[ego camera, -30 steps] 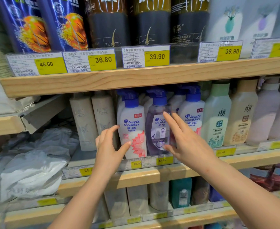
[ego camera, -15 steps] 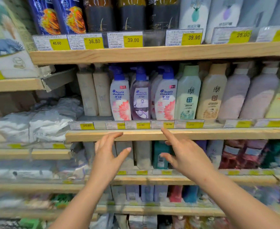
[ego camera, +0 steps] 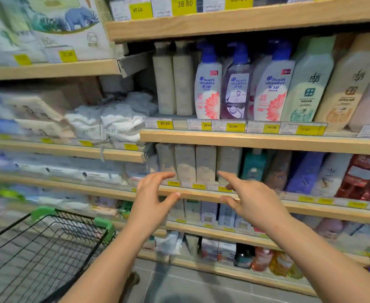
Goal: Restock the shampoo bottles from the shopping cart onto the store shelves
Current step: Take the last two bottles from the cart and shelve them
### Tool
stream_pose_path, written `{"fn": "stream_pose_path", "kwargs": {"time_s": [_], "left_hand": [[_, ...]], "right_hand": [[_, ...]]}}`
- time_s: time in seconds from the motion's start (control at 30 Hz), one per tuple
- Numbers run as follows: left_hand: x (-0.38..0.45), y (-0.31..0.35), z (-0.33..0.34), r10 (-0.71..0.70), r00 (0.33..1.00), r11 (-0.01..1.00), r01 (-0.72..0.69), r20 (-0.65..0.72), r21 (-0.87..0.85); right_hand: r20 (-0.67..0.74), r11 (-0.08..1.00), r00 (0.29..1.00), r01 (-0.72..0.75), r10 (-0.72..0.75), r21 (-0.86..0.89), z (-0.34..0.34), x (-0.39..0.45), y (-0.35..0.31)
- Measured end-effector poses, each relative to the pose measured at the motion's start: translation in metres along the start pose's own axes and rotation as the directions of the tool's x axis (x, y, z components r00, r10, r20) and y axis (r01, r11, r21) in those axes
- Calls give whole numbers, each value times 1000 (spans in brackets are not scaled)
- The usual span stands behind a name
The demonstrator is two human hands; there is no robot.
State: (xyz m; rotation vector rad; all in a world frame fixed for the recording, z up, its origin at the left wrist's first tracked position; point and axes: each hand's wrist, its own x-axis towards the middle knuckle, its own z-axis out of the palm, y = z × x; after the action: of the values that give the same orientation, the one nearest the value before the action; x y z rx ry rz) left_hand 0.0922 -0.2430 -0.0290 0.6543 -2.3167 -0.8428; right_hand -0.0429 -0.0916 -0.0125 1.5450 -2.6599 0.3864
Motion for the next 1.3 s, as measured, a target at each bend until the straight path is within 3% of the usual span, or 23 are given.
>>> {"fn": "stream_pose_path", "kwargs": {"time_s": [0.23,0.47,0.7,0.87,1.03,1.13,1.23,1.3], "left_hand": [[-58,-94,-77,-155,988,986,153,23,73],[-134,-194,-163,-419,908,903,412,33,124],[-213,-274,-227,-668,742,744,662,64,89],[-265,-317,-245,-816,577,578,812,38,80],[-304,-346,-242,-903,430,430,902,14,49],[-320,-357,-236,-933,360,359,931,4,71],[-330,-363,-233,-931,364,362,921,9,145],[-339,-368,-231,-939,345,336,912,4,236]], "right_hand": [[161,998,985,59,-58,1,64,12,-98],[330,989,933,136,-145,51,134,14,-217],[442,970,864,209,-242,123,186,10,-317],[514,942,790,261,-335,212,217,6,-358],[572,880,669,358,-475,311,243,11,-389],[644,850,554,354,-527,390,262,17,-409],[710,831,435,349,-553,433,280,19,-430],[756,808,317,371,-573,457,293,17,-445]]}}
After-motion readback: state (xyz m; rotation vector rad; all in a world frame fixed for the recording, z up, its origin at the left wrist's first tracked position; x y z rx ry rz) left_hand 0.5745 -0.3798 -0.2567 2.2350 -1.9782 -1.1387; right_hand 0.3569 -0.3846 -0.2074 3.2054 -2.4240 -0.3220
